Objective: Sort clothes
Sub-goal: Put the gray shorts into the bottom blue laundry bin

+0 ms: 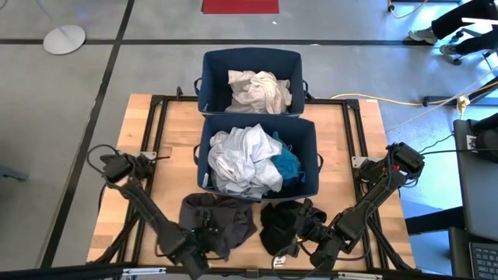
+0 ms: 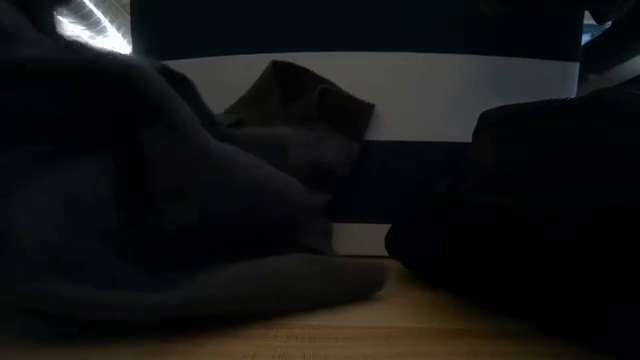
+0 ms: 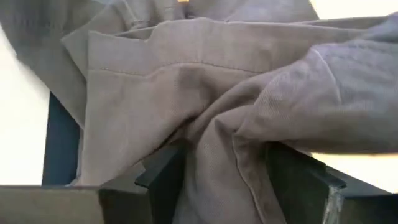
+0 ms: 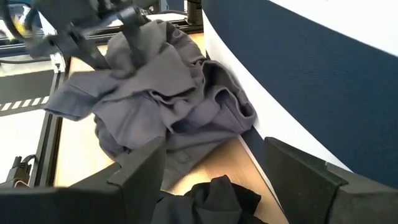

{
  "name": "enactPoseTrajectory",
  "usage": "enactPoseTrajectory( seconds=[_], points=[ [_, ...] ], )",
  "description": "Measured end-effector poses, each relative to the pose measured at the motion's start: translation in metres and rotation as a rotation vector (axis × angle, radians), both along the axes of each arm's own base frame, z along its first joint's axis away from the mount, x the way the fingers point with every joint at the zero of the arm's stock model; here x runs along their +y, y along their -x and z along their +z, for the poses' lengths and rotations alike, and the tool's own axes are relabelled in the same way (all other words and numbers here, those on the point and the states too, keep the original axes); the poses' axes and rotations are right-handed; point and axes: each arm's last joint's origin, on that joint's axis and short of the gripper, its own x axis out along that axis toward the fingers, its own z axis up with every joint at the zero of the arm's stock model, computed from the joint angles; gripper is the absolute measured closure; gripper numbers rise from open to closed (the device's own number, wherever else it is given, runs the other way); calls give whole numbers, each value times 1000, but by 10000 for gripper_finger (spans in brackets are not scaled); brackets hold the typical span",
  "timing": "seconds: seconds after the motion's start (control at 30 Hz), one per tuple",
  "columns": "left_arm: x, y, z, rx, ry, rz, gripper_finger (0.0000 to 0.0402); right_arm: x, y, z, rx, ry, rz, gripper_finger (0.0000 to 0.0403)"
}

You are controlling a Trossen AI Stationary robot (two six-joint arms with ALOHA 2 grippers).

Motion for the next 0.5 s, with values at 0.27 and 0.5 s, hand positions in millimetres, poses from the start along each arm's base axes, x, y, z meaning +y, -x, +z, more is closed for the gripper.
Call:
enactPoseTrajectory(
  seconds=[0.27, 0.5],
  points=[
    [7, -34, -42, -3, -8, 70, 190, 0, 0, 0, 0, 1, 0, 132],
    [19, -54, -70, 54, 22, 130, 190, 0, 0, 0, 0, 2, 0, 132]
  ],
)
